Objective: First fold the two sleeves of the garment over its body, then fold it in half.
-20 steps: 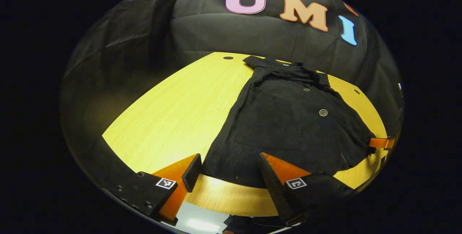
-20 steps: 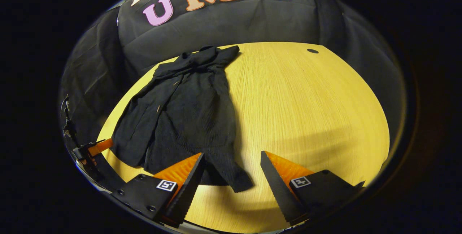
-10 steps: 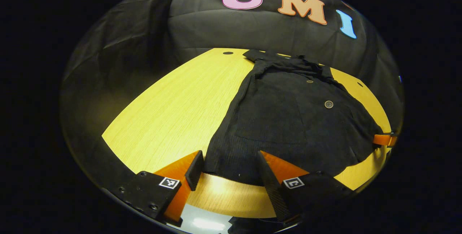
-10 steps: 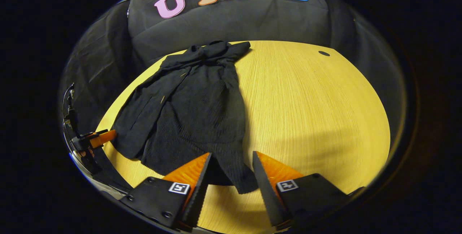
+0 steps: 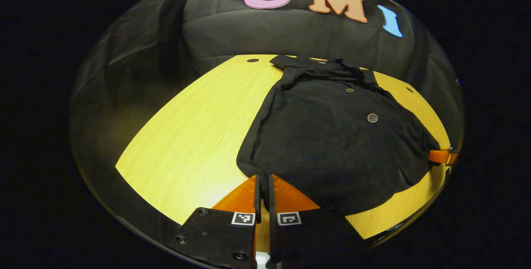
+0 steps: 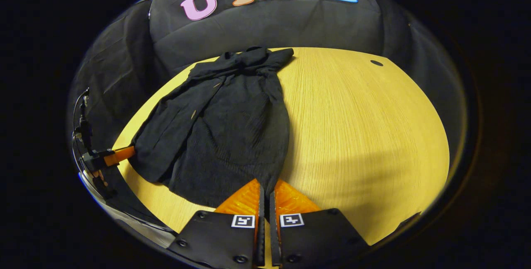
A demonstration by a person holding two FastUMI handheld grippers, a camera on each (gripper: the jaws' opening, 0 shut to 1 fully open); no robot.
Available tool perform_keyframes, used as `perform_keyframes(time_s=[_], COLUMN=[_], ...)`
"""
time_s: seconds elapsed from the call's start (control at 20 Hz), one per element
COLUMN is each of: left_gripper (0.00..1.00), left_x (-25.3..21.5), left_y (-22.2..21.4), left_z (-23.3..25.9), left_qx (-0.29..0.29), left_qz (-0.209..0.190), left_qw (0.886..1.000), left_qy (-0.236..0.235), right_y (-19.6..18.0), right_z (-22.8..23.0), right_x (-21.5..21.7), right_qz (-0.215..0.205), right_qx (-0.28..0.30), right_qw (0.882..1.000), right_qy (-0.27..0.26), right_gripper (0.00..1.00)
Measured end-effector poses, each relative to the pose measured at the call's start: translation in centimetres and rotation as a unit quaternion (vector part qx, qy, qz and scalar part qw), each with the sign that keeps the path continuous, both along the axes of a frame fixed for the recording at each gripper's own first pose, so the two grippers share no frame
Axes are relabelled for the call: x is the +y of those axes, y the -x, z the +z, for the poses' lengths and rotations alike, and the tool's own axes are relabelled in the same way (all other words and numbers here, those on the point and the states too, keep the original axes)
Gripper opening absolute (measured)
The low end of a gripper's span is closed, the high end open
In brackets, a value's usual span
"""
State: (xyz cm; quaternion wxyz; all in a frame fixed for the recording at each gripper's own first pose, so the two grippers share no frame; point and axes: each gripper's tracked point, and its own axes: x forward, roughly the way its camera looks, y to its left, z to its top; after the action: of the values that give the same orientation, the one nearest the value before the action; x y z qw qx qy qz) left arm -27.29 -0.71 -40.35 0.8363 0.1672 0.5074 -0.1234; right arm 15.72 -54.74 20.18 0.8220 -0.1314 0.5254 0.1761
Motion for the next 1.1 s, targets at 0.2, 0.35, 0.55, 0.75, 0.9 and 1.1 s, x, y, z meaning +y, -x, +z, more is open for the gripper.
perform_keyframes(time_s=[0.2, 0.35, 0.55, 0.75, 0.9, 1.1], left_gripper=[0.03, 0.03, 0.03, 0.03, 0.02, 0.02], left_x=[-3.7, -6.2, -9.5, -13.3, -15.8, -17.3], left_y=[-3.8, -8.1, -13.9, -20.3, -24.3, -30.4], left_z=[3.7, 5.4, 7.0, 9.1, 9.8, 8.4], left_qx=[-0.026, -0.038, -0.067, -0.115, -0.135, -0.173], left_qz=[-0.024, -0.021, -0.028, -0.044, -0.038, -0.013], left_qw=[0.996, 0.988, 0.977, 0.961, 0.955, 0.956], left_qy=[0.085, 0.146, 0.202, 0.247, 0.262, 0.235], right_y=[-1.9, -3.8, -7.3, -12.5, -17.7, -25.9], right_z=[3.2, 5.5, 8.4, 10.8, 11.8, 11.2], right_x=[2.2, 4.4, 8.2, 11.7, 13.9, 14.0], right_qz=[-0.029, -0.04, -0.035, -0.033, -0.066, -0.105], right_qx=[-0.032, -0.066, -0.098, -0.118, -0.114, -0.095], right_qw=[0.999, 0.995, 0.992, 0.987, 0.979, 0.969], right_qy=[-0.033, -0.059, -0.069, -0.1, -0.155, -0.2], right_gripper=[0.08, 0.08, 0.08, 0.07, 0.08, 0.08])
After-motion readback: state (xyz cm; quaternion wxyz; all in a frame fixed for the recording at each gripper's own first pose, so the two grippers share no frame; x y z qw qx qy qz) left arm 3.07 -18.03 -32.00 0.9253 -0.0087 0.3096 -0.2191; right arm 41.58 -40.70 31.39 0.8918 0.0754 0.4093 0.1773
